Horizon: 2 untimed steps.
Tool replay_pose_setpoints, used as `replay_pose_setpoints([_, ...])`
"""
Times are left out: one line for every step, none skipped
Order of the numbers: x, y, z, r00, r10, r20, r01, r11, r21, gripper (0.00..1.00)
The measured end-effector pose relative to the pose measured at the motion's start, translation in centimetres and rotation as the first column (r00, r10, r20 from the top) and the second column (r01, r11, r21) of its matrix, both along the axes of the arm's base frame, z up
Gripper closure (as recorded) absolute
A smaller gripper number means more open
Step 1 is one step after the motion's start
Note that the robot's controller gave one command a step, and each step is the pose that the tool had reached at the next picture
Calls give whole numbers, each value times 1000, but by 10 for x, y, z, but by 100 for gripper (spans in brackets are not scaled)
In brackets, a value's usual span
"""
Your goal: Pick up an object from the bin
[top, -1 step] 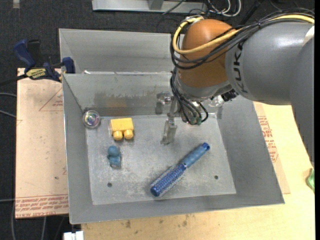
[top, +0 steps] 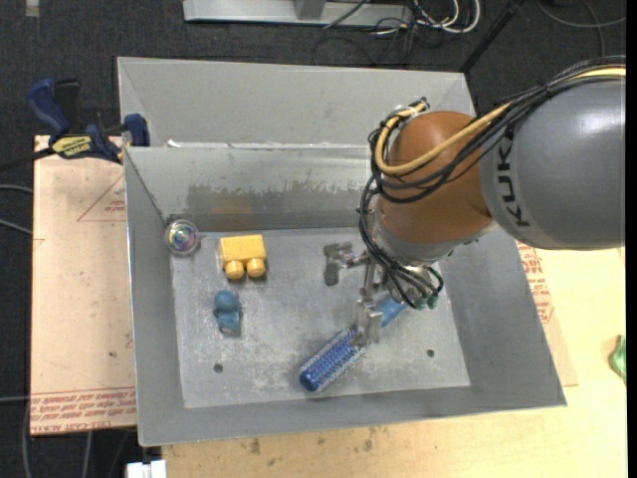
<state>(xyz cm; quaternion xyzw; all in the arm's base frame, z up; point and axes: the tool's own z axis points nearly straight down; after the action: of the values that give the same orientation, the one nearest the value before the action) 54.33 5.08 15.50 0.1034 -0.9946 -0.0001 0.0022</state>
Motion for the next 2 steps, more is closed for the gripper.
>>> replay_pose_setpoints([-55,11,-83,968,250,19,-250,968,1,0])
replay_pose_setpoints([-58,11,-86,968,250,5,-250,968,2,100])
